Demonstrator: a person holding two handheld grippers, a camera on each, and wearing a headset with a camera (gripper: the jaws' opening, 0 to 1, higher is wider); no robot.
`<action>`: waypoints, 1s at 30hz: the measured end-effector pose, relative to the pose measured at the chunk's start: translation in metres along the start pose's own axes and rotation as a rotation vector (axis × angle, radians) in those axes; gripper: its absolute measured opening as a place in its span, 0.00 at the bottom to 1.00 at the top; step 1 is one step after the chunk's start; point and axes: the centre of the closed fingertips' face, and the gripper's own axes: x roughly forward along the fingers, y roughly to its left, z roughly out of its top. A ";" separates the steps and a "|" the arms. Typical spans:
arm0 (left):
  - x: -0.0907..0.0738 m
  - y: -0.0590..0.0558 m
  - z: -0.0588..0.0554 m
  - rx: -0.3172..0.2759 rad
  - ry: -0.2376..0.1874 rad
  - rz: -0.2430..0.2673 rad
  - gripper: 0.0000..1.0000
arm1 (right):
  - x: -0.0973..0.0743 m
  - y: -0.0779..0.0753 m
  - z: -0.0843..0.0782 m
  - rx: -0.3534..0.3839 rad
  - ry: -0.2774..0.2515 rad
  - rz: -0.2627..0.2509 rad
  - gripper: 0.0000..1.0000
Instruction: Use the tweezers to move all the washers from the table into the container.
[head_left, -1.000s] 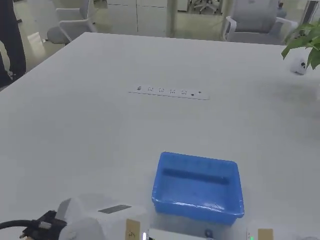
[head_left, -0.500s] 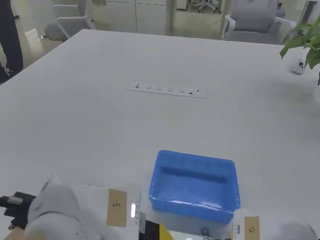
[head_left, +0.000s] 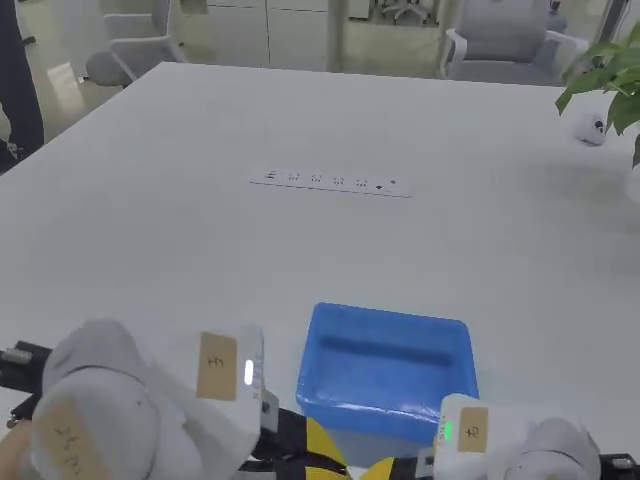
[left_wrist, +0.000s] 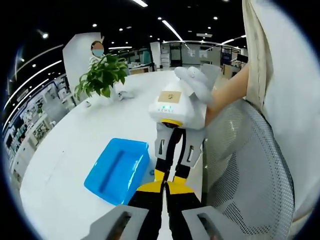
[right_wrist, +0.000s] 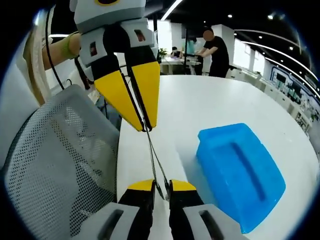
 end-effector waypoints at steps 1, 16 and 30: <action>0.001 0.001 0.000 0.000 0.000 -0.001 0.00 | 0.000 -0.001 0.000 0.009 -0.005 -0.008 0.07; 0.011 -0.002 0.012 0.127 0.067 -0.053 0.00 | -0.005 -0.007 -0.003 0.066 -0.037 -0.026 0.08; 0.018 -0.002 0.018 0.069 0.077 -0.106 0.00 | -0.004 -0.005 -0.004 0.109 -0.040 0.004 0.08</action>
